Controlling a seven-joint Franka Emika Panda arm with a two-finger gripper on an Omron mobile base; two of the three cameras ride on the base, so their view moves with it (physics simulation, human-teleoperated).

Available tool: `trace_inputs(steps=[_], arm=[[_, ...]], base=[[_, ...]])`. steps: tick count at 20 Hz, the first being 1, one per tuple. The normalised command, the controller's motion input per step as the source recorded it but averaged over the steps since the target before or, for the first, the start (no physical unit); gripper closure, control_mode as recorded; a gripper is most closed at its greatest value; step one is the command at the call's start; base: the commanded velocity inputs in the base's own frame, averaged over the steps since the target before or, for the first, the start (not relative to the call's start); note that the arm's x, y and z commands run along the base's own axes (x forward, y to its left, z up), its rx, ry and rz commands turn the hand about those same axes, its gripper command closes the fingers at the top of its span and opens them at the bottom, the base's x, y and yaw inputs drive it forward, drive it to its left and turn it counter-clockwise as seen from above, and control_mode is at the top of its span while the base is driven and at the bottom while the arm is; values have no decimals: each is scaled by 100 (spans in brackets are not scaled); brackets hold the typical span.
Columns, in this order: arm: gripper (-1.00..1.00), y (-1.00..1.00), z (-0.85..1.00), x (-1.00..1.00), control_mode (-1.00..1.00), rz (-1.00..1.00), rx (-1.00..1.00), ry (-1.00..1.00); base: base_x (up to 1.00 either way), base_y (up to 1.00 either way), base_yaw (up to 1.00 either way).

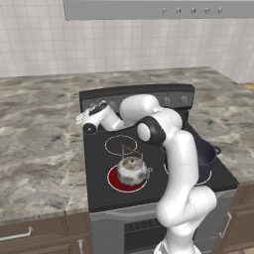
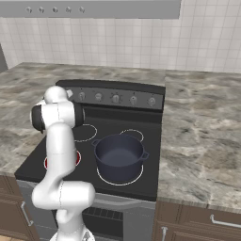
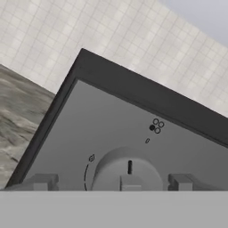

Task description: Pick the kettle from the cabinet and place it on a stove burner. Then pick the pot from the counter and place it on another stove burner. Finally, turn both burners on.

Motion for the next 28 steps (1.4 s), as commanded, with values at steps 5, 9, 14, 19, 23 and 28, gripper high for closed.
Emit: trace_inputs(steps=[5, 9, 14, 19, 23, 28], arm=[[-100, 13, 0, -19, -100, 0, 0, 0], [-100, 6, 3, -34, -100, 0, 0, 0], [-100, 5, 10, -43, -100, 0, 0, -2], [-100, 3, 25, -36, -100, 0, 0, -4], [-100, 1, 37, -28, -100, 0, -3, -4], [-100, 0, 43, -19, -100, 0, -1, 0]], base=[[0, 0, 0], [0, 0, 0], [0, 0, 0], [0, 0, 0], [0, 0, 0], [0, 0, 0]])
